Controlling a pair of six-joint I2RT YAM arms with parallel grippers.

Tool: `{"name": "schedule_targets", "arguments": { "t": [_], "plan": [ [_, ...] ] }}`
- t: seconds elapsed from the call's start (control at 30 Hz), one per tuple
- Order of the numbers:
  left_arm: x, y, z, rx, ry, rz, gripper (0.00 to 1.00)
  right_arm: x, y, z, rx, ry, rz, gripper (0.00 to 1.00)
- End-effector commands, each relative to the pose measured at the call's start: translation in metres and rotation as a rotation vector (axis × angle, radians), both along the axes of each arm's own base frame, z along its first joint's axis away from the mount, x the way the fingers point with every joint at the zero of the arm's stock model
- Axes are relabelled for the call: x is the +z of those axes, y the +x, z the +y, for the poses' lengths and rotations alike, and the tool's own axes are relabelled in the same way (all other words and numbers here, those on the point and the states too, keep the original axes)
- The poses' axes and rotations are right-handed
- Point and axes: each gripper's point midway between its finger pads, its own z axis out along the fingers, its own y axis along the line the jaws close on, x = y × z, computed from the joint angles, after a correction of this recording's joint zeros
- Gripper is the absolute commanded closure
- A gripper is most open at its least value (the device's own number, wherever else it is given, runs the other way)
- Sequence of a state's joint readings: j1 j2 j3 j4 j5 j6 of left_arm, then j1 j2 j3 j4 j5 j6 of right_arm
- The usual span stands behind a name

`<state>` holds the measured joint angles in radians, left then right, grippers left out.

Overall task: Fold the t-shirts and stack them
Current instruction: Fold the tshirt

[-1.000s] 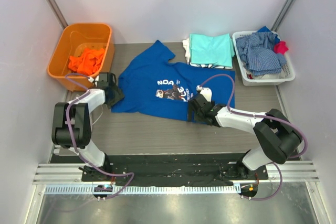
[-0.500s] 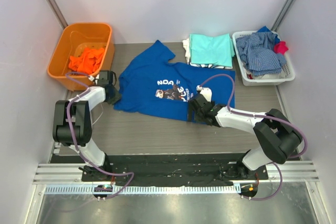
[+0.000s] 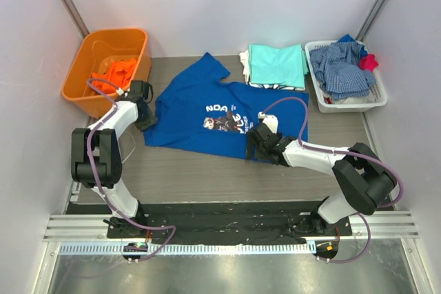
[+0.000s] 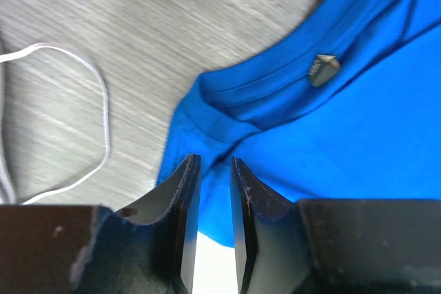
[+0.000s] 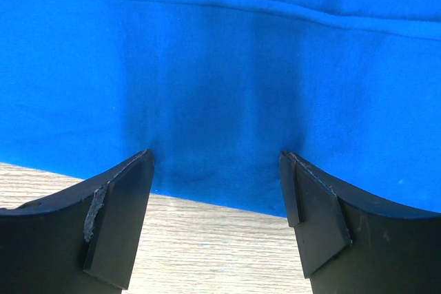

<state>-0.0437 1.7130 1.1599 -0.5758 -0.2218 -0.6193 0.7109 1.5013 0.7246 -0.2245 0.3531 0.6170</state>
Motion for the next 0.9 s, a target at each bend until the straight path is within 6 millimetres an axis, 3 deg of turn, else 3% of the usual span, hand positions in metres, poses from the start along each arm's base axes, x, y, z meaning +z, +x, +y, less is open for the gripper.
{"name": "schedule_targets", "arguments": {
  "t": [0.0, 0.2, 0.27, 0.4, 0.73, 0.87],
  "plan": [
    [0.031, 0.040, 0.024, -0.010, 0.115, -0.126, 0.71, -0.009, -0.003, 0.004, -0.012, 0.027, 0.035, 0.20],
    [0.021, 0.036, 0.025, 0.001, 0.116, -0.101, 0.66, -0.008, -0.003, 0.004, -0.012, 0.029, 0.032, 0.20],
    [0.017, 0.033, 0.020, 0.002, 0.089, -0.100, 0.51, -0.009, -0.002, 0.004, -0.015, 0.030, 0.032, 0.20],
    [0.005, 0.025, 0.013, 0.011, 0.040, -0.092, 0.39, -0.008, -0.002, 0.003, -0.016, 0.031, 0.033, 0.20],
    [-0.013, 0.011, -0.004, 0.031, -0.057, -0.109, 0.38, -0.009, -0.002, 0.004, -0.014, 0.031, 0.034, 0.20],
    [-0.019, 0.009, -0.009, 0.026, -0.075, -0.115, 0.45, -0.009, -0.002, 0.004, -0.013, 0.030, 0.036, 0.20]
  ]
}}
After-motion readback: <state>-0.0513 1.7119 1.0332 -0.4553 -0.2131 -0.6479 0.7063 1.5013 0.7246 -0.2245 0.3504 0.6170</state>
